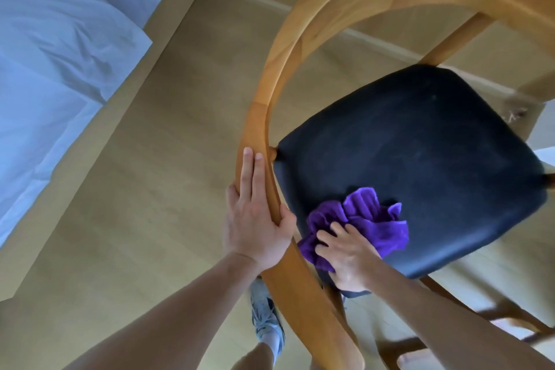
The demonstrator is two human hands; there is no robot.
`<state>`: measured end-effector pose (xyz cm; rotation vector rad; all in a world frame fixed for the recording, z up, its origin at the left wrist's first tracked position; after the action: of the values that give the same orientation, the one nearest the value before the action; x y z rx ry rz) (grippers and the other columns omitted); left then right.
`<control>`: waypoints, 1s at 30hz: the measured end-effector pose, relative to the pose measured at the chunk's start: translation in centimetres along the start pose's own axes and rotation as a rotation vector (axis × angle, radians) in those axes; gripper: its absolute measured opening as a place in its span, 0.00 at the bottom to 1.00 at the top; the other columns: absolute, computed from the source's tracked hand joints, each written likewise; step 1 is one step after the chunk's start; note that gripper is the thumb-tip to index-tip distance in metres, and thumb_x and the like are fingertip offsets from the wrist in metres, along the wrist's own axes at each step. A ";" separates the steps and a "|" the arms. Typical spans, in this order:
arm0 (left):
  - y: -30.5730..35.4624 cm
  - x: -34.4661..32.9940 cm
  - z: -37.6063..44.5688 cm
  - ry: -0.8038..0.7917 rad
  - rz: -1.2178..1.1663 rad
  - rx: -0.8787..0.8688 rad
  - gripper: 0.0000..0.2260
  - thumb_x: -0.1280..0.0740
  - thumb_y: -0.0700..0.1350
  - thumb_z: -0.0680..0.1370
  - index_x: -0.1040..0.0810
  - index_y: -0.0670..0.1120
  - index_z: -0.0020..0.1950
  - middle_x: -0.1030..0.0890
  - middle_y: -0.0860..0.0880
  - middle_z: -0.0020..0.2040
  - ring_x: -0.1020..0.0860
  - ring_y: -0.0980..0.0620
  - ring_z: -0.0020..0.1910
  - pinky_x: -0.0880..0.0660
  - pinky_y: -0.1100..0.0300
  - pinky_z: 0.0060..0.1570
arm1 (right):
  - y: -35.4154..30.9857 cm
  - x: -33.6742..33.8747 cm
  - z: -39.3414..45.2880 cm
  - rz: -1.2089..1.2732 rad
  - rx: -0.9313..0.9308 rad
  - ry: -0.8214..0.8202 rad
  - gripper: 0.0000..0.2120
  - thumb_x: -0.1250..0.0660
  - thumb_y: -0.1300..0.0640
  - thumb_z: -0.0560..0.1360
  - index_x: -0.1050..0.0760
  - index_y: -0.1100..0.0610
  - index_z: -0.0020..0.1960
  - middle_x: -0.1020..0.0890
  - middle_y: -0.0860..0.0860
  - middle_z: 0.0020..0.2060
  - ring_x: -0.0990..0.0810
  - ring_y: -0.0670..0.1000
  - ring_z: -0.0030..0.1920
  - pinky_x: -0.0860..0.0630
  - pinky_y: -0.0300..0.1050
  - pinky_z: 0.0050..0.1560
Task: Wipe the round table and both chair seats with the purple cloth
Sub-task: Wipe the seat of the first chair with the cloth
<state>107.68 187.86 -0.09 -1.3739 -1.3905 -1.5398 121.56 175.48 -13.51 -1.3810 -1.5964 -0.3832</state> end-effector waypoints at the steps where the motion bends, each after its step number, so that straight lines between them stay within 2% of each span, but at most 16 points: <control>1: 0.0 0.0 0.0 0.000 -0.008 0.000 0.43 0.42 0.61 0.73 0.56 0.54 0.84 0.54 0.56 0.84 0.30 0.45 0.65 0.32 0.59 0.50 | 0.7 0.1 -0.8 0.024 -0.048 -0.004 0.12 0.30 0.46 0.66 0.21 0.49 0.47 0.23 0.47 0.52 0.26 0.58 0.54 0.26 0.54 0.49; 4: -0.1 -0.1 0.2 0.003 -0.035 -0.024 0.43 0.42 0.60 0.72 0.56 0.55 0.84 0.55 0.57 0.84 0.30 0.48 0.60 0.32 0.59 0.44 | 4.1 1.7 -2.3 0.224 -0.354 0.141 0.09 0.34 0.49 0.71 0.21 0.50 0.49 0.24 0.48 0.55 0.28 0.59 0.58 0.27 0.53 0.56; 5: -0.1 -0.1 0.3 0.008 -0.037 -0.031 0.42 0.42 0.60 0.72 0.55 0.54 0.84 0.55 0.57 0.84 0.32 0.50 0.58 0.32 0.59 0.43 | 5.5 3.0 -2.7 0.343 -0.482 0.273 0.08 0.33 0.52 0.71 0.19 0.52 0.48 0.23 0.50 0.54 0.26 0.60 0.57 0.26 0.53 0.57; 8: -0.2 0.0 0.5 0.014 -0.024 -0.048 0.42 0.43 0.60 0.71 0.53 0.53 0.84 0.54 0.57 0.84 0.39 0.56 0.54 0.32 0.61 0.39 | 10.9 7.0 -4.3 0.753 -0.854 0.832 0.07 0.30 0.64 0.69 0.16 0.59 0.47 0.19 0.59 0.51 0.21 0.63 0.54 0.24 0.53 0.59; 10: -0.1 0.0 0.6 0.004 -0.016 -0.051 0.42 0.44 0.61 0.72 0.54 0.53 0.84 0.54 0.57 0.84 0.38 0.55 0.54 0.32 0.61 0.39 | 13.8 9.2 -4.6 1.013 -1.019 1.042 0.11 0.32 0.63 0.71 0.18 0.59 0.52 0.22 0.58 0.55 0.22 0.62 0.58 0.26 0.49 0.61; 12: -0.1 0.0 0.6 0.000 -0.010 -0.046 0.42 0.46 0.62 0.72 0.55 0.54 0.84 0.55 0.58 0.84 0.36 0.55 0.53 0.32 0.63 0.39 | 16.1 11.2 -2.9 1.187 -1.046 1.133 0.15 0.34 0.58 0.71 0.21 0.54 0.58 0.27 0.53 0.60 0.25 0.58 0.61 0.29 0.47 0.59; 14: -0.1 0.0 0.6 0.001 -0.006 -0.037 0.42 0.47 0.62 0.72 0.58 0.55 0.84 0.57 0.59 0.83 0.36 0.56 0.52 0.33 0.64 0.41 | 17.8 12.8 0.2 1.170 -1.020 1.068 0.23 0.35 0.55 0.72 0.25 0.51 0.67 0.31 0.53 0.67 0.31 0.59 0.67 0.35 0.48 0.61; 17: -0.3 -0.2 0.3 0.004 -0.008 -0.017 0.42 0.47 0.62 0.72 0.60 0.57 0.83 0.57 0.60 0.83 0.38 0.58 0.57 0.31 0.64 0.45 | 18.3 12.6 5.1 1.006 -1.033 0.747 0.32 0.34 0.52 0.74 0.37 0.50 0.77 0.39 0.52 0.76 0.41 0.62 0.74 0.37 0.59 0.71; 20: -0.4 -0.2 0.2 0.022 -0.016 -0.005 0.41 0.45 0.61 0.72 0.58 0.58 0.83 0.55 0.60 0.83 0.42 0.61 0.59 0.32 0.63 0.49 | 15.5 11.7 8.2 0.766 -1.028 0.549 0.30 0.35 0.48 0.70 0.34 0.50 0.71 0.37 0.53 0.70 0.38 0.65 0.69 0.30 0.63 0.66; 23: -0.1 -0.2 0.0 0.029 -0.034 -0.015 0.43 0.40 0.58 0.72 0.58 0.58 0.83 0.55 0.60 0.83 0.41 0.60 0.59 0.32 0.61 0.49 | 9.1 10.1 10.4 0.497 -0.811 0.346 0.32 0.36 0.49 0.65 0.36 0.50 0.69 0.37 0.53 0.66 0.38 0.68 0.67 0.24 0.60 0.57; 25: 0.0 -0.1 -0.1 0.026 -0.044 -0.028 0.43 0.39 0.57 0.73 0.57 0.56 0.84 0.55 0.59 0.84 0.37 0.57 0.59 0.32 0.60 0.49 | 4.7 7.8 10.1 0.391 -0.637 0.257 0.32 0.34 0.47 0.67 0.35 0.50 0.70 0.37 0.52 0.65 0.39 0.67 0.67 0.24 0.58 0.54; 28: 0.0 -0.1 -0.1 0.029 -0.015 -0.023 0.42 0.43 0.61 0.72 0.55 0.54 0.84 0.53 0.57 0.84 0.29 0.49 0.62 0.31 0.59 0.47 | -0.3 3.2 6.4 0.211 -0.399 0.170 0.23 0.35 0.48 0.74 0.31 0.50 0.67 0.34 0.50 0.63 0.35 0.64 0.63 0.25 0.55 0.48; 30: 0.0 0.0 0.0 0.034 0.001 -0.013 0.42 0.45 0.61 0.72 0.54 0.54 0.84 0.52 0.56 0.84 0.28 0.47 0.60 0.32 0.57 0.46 | -1.7 0.4 3.0 0.134 -0.259 0.070 0.17 0.36 0.49 0.76 0.27 0.50 0.64 0.32 0.48 0.61 0.34 0.63 0.62 0.28 0.54 0.47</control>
<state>107.69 187.82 -0.11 -1.3499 -1.3612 -1.5673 118.71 177.43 -14.13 -1.6421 -1.4245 -0.5663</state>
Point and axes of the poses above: each hand's wrist, its own z-axis towards the middle knuckle, its own x-axis out of the back of the hand, y = z × x, the point moved 5 cm from there along z, towards the middle knuckle
